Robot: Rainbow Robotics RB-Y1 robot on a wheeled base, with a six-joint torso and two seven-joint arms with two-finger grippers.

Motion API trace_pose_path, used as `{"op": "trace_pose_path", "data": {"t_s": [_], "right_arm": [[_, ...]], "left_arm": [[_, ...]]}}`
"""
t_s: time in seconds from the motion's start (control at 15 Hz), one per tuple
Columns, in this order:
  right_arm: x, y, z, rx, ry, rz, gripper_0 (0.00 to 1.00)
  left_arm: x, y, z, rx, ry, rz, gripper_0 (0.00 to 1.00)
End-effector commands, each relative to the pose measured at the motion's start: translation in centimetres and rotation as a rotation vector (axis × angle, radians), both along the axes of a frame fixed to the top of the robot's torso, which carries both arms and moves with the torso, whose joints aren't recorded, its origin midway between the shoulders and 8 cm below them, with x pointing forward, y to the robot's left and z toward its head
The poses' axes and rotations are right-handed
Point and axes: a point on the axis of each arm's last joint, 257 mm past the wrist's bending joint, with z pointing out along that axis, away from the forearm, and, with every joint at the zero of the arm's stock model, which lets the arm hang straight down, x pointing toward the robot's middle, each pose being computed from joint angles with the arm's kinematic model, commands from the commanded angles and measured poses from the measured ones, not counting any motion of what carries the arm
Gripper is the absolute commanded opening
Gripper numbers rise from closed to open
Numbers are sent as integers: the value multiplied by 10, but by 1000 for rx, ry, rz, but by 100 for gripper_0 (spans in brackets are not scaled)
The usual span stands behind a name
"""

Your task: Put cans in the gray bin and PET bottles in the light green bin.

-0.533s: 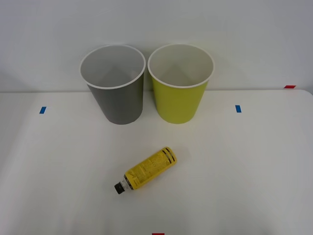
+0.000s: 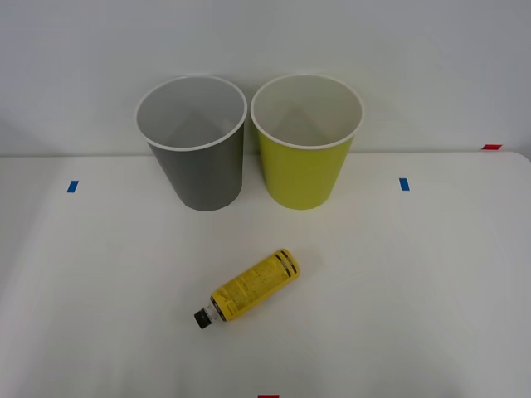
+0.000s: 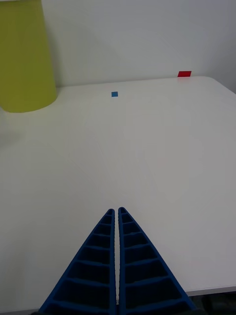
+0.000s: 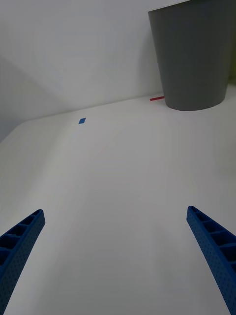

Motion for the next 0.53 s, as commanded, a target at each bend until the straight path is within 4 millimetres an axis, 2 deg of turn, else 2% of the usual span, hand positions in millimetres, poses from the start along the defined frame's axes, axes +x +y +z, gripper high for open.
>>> {"op": "trace_pose_path", "data": {"t_s": [0.07, 0.53], "right_arm": [[0, 0, 0, 0, 0, 0, 0], [0, 0, 0, 0, 0, 0, 0]], "left_arm": [[0, 0, 0, 0, 0, 0, 100], [0, 0, 0, 0, 0, 0, 100]]}}
